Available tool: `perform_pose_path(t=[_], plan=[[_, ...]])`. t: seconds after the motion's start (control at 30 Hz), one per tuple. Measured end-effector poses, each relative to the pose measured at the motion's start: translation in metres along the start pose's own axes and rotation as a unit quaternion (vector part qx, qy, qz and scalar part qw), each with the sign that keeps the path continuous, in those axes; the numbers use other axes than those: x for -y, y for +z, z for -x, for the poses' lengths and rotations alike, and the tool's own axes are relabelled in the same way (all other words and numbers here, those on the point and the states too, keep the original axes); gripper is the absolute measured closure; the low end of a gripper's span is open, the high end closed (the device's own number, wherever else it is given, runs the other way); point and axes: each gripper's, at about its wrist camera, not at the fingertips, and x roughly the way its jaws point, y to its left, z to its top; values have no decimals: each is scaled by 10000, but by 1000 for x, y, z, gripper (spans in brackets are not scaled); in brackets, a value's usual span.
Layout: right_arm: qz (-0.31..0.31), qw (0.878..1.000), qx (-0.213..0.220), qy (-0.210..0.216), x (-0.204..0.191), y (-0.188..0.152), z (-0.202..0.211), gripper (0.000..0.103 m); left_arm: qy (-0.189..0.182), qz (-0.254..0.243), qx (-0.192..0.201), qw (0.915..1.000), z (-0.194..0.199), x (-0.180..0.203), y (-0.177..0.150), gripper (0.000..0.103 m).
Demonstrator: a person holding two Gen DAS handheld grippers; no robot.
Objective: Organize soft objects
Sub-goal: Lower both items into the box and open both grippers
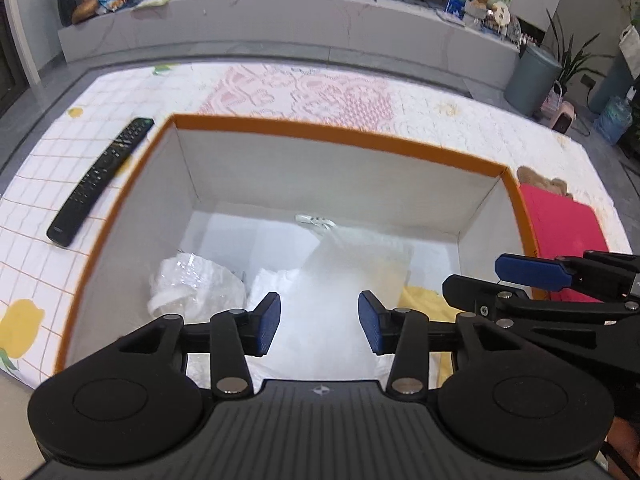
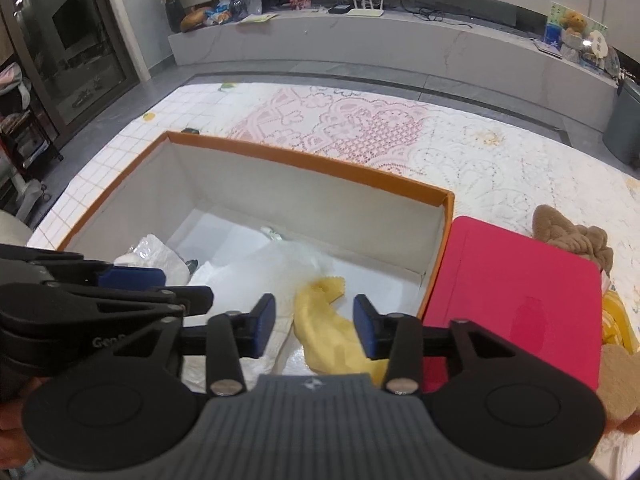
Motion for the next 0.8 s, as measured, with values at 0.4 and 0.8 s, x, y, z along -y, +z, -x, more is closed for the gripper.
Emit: perform_pose_path(t=[0.4,0.8], plan=[[-584,9866,664,1368,24,-18,30,39,-47,-231,652,9976,41,8,-19,46],[-1341,9567,844,2443,74,-45,41,37,-345,-607,926,9933,62,47,-39,46]])
